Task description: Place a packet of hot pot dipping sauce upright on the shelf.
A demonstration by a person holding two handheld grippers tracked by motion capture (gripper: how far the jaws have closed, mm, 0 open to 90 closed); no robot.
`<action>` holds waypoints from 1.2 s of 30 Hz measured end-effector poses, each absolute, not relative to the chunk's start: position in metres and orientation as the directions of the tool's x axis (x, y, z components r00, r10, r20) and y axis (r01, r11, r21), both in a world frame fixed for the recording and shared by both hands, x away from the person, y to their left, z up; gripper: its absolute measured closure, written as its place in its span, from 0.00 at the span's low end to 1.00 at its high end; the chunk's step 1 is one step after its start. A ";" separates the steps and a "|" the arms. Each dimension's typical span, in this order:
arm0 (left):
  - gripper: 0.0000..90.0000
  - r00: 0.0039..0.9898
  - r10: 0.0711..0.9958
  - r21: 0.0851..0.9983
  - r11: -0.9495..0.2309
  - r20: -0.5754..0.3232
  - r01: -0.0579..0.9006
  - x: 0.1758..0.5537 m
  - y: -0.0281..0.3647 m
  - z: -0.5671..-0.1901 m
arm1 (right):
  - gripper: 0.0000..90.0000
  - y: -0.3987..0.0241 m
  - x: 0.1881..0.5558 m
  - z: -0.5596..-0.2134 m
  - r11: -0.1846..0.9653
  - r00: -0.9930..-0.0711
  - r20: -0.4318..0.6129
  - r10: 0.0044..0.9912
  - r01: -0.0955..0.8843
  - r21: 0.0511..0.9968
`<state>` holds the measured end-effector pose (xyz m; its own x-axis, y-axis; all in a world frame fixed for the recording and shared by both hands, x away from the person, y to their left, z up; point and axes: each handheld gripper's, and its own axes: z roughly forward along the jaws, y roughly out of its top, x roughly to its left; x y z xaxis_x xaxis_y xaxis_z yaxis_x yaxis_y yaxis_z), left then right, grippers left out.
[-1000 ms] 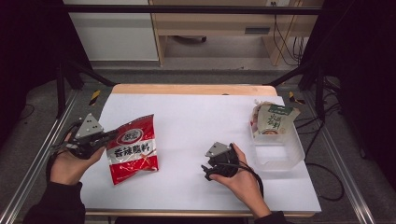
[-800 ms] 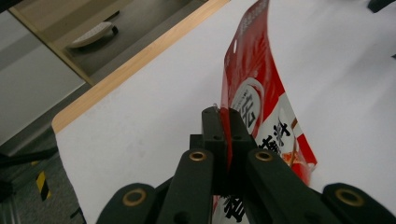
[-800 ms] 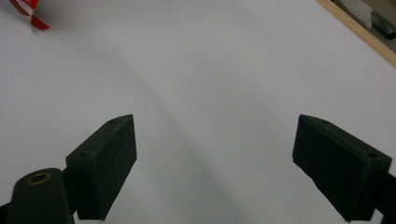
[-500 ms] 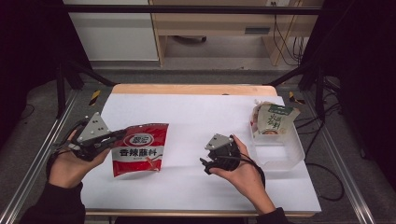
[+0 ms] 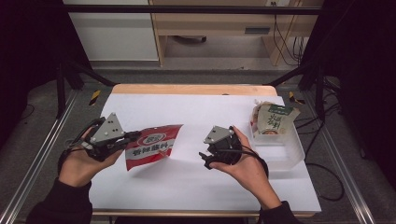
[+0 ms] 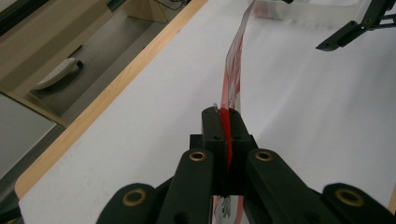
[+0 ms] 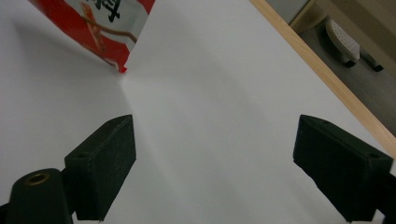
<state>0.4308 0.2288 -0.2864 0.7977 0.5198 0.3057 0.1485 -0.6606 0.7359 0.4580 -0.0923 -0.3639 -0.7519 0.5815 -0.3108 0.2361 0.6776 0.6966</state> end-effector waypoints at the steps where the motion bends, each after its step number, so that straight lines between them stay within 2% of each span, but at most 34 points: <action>1: 1.00 0.805 0.512 0.738 -0.659 0.299 0.145 0.432 0.226 -0.286 | 0.15 -0.092 0.458 -0.362 0.679 -0.754 -0.310 0.579 0.234 0.696; 15: 1.00 0.856 0.437 0.725 -0.679 0.277 0.112 0.447 0.194 -0.287 | 0.14 -0.090 0.465 -0.336 0.717 -0.774 -0.345 0.531 0.193 0.670; 36: 1.00 0.893 0.358 0.711 -0.701 0.274 0.063 0.458 0.177 -0.282 | 0.17 -0.088 0.478 -0.313 0.745 -0.785 -0.371 0.496 0.165 0.647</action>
